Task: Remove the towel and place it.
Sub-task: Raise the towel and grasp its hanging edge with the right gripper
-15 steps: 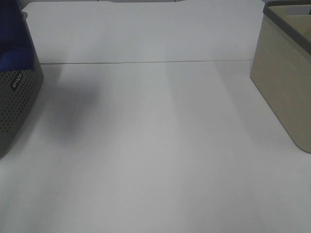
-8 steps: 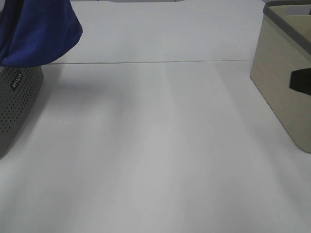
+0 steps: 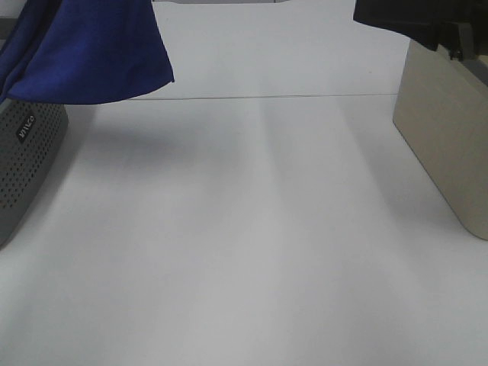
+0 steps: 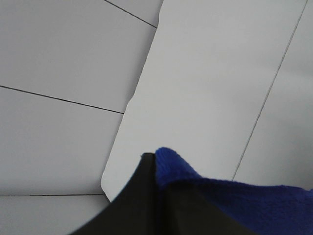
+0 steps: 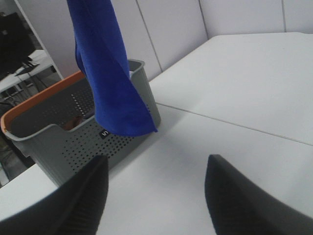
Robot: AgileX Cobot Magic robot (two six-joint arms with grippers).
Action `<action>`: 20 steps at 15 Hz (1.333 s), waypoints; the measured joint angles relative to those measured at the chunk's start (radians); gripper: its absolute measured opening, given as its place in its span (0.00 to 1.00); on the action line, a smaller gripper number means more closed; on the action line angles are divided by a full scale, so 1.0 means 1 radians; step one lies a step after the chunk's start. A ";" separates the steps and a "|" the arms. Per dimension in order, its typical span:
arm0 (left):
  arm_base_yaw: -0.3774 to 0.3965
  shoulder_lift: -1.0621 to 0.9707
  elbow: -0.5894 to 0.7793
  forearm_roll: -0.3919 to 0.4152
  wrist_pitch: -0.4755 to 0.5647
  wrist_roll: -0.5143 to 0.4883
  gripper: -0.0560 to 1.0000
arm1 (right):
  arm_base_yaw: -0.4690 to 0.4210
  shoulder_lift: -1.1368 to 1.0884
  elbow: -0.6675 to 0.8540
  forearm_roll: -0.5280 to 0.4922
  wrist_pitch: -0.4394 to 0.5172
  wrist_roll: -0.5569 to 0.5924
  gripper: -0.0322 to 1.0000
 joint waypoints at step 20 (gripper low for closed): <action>-0.017 0.000 0.000 -0.081 -0.011 0.066 0.05 | 0.376 0.718 -0.650 0.002 -0.064 -0.088 0.60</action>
